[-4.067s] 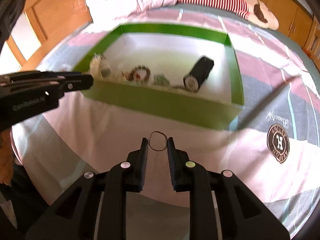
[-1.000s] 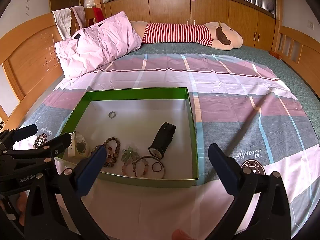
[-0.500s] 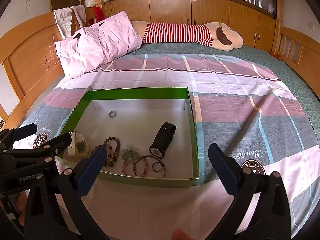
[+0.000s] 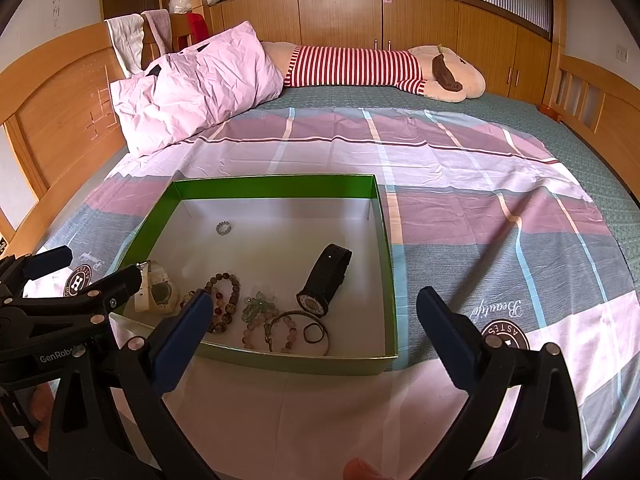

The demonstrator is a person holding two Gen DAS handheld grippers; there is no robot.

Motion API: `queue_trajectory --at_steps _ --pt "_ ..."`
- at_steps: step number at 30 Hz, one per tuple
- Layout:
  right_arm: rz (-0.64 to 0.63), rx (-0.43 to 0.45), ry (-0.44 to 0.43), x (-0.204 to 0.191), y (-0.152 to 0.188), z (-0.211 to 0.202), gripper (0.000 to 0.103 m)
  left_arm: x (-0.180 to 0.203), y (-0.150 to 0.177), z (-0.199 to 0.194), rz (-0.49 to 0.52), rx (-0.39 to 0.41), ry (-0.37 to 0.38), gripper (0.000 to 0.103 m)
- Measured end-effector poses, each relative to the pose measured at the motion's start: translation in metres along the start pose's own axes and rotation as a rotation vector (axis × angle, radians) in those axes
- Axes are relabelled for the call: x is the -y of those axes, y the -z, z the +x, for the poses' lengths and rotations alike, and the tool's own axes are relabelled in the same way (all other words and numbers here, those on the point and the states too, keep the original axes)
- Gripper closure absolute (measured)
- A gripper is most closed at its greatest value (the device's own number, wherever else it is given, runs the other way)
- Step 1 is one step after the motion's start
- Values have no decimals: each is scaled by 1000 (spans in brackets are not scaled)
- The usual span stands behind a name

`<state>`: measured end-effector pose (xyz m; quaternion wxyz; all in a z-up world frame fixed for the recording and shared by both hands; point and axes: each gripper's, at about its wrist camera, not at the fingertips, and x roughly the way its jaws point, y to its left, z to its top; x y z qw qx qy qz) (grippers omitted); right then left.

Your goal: Organize jewelry

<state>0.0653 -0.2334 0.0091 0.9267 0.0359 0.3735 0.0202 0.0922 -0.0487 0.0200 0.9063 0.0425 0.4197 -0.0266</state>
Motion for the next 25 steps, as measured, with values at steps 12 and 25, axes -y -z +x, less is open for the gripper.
queue_trajectory --at_steps 12,25 --pt "-6 -9 0 2 1 4 2 2 1 2 2 -8 -7 2" --pt "-19 3 1 3 0 1 2 0 5 1 -2 -10 5 2"
